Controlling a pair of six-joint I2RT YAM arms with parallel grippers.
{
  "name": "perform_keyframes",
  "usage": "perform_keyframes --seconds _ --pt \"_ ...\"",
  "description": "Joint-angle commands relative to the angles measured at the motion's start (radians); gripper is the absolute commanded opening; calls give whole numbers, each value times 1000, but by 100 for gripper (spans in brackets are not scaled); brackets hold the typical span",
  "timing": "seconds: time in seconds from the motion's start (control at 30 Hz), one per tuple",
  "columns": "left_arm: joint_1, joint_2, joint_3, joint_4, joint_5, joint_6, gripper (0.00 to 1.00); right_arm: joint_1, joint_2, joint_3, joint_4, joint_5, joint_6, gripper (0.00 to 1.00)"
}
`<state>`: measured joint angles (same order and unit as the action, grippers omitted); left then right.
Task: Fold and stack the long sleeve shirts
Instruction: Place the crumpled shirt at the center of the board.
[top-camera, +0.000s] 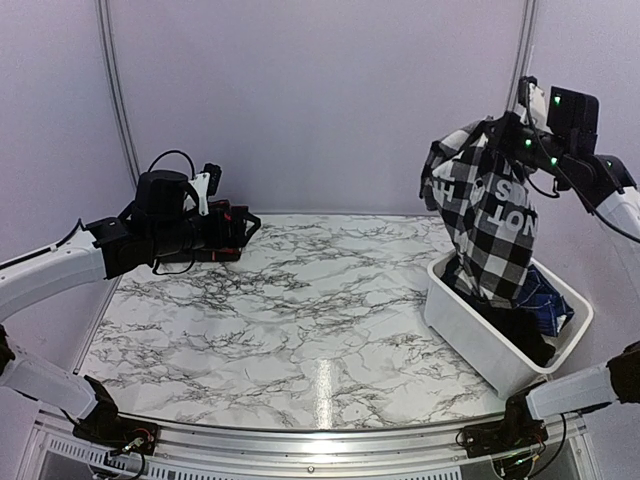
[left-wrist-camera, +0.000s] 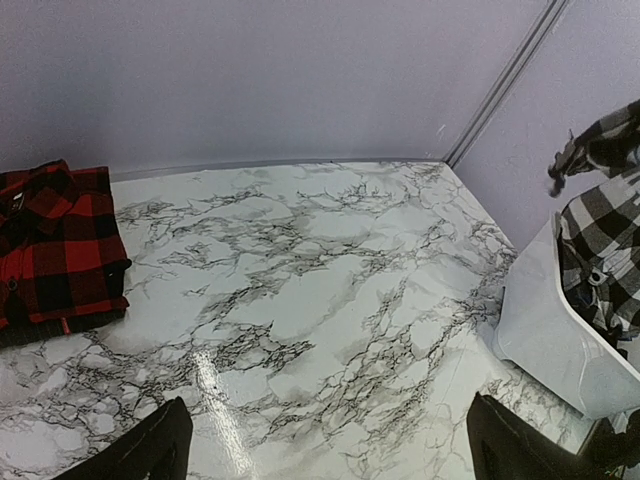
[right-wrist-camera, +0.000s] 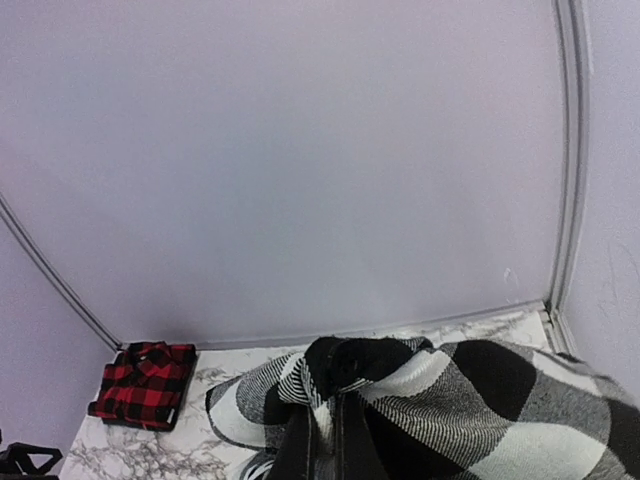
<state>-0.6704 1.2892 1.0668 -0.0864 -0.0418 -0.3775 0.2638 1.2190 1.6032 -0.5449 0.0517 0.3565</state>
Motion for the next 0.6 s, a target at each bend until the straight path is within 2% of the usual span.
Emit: perform_keyframes --seconds 0.0,0.2,0.33,0.43,0.57 --pt "0 -3 27 -4 2 6 99 73 66 178 105 -70 -79 0" --pt "0 -7 28 -4 -8 5 99 279 237 432 139 -56 -183 0" --pt "0 -15 28 -16 -36 4 99 388 368 508 188 -22 -250 0" --pt "2 -29 28 -41 -72 2 99 422 457 546 178 -13 -254 0" --pt "3 -48 17 -59 -83 6 99 435 542 545 196 87 -278 0"
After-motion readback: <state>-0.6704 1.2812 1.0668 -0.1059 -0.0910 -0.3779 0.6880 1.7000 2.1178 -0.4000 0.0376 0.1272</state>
